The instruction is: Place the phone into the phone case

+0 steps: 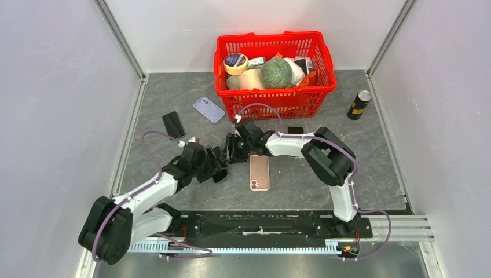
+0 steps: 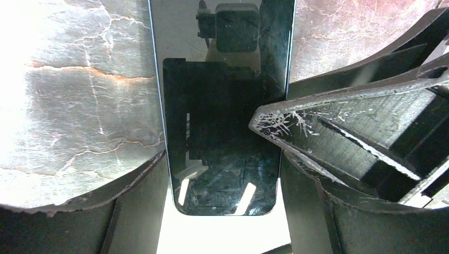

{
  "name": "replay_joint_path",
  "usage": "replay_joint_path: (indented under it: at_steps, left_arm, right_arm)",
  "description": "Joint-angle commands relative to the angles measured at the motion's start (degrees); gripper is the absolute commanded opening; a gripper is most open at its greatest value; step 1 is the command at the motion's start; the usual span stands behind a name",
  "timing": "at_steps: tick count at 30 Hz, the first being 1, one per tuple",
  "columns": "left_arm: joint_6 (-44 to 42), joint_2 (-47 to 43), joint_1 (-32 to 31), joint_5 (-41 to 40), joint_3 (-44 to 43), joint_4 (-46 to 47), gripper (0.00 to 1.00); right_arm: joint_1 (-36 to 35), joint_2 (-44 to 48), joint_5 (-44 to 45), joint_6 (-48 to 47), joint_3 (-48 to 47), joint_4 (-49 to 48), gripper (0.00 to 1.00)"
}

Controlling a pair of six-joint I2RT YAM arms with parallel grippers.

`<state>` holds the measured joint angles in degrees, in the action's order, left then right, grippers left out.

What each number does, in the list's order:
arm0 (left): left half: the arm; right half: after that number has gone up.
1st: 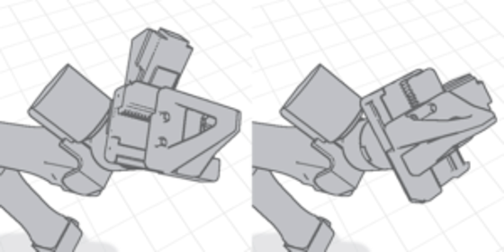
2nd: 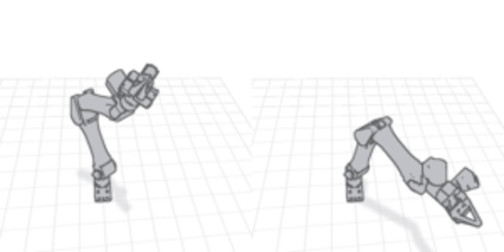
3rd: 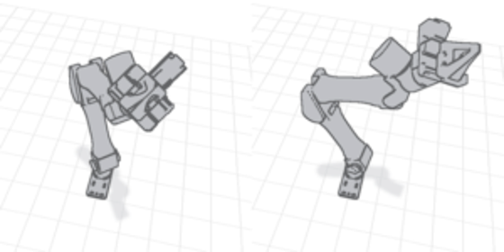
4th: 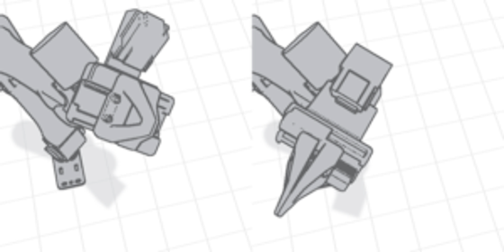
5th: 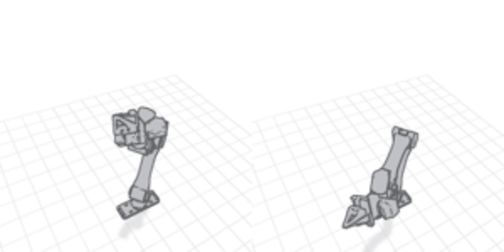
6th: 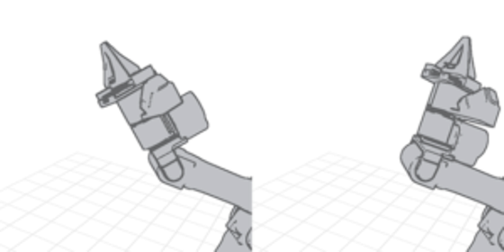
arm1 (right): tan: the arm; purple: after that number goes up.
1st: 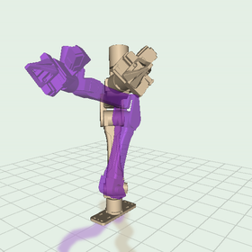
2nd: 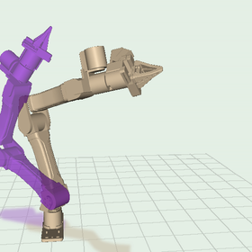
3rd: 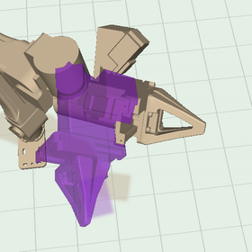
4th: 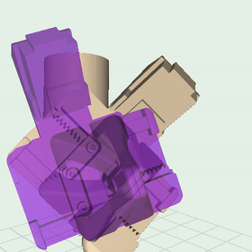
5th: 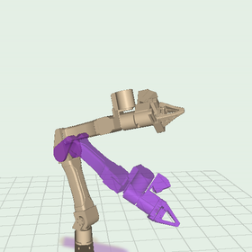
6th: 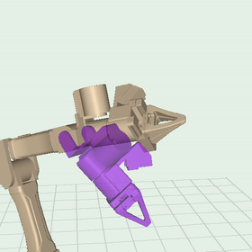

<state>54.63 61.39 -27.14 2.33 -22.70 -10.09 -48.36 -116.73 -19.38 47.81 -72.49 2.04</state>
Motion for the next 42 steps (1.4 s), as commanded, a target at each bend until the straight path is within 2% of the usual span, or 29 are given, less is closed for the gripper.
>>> replay_joint_path:
  at_steps: [1,11,14,16,18,20,25,31,36,42]
  left_arm:
    - [1.3,-1.4,-0.3,1.9,-0.3,2.2,0.17]
    - [1.1,-4.3,-0.4,3.2,-0.7,0.4,0.19]
    - [0.6,-5.5,-0.4,3.5,-1.1,-0.9,0.35]
    - [0.1,-6.5,-0.4,3.8,-1.2,-1.2,0.52]
    - [-0.4,-7.3,-0.5,4.4,-1.5,-1.3,0.63]
    - [-1.4,-7.9,-0.8,6.0,-2.2,-1.5,0.70]
    - [-4.1,-9.7,-2.3,10.0,-4.7,-1.8,0.80]
    - [-6.0,-9.7,-5.1,13.7,-8.1,-1.7,0.80]
    - [-7.8,-9.5,-6.9,13.2,-14.1,-5.5,0.77]
    - [-9.4,-5.4,-8.7,12.7,-18.8,-7.1,0.74]
  right_arm:
    - [-1.7,-0.8,-1.2,1.5,-0.8,-4.4,0.52]
    - [-2.0,-1.3,-3.8,4.2,1.0,-8.8,0.23]
    - [-2.0,-0.4,-3.4,4.5,1.9,-9.2,0.10]
    - [-1.9,0.3,-3.2,4.5,2.5,-9.4,0.00]
    - [-2.0,1.1,-2.7,4.4,3.3,-9.4,0.00]
    - [-1.9,2.5,-1.5,4.3,4.4,-9.4,0.00]
    - [-1.8,7.7,2.8,3.4,7.6,-8.0,0.00]
    - [-0.6,14.4,7.3,2.2,11.4,-4.9,0.00]
    - [2.6,21.3,7.7,2.0,16.6,-4.0,0.00]
    - [6.6,28.8,9.6,0.3,21.0,0.8,0.00]
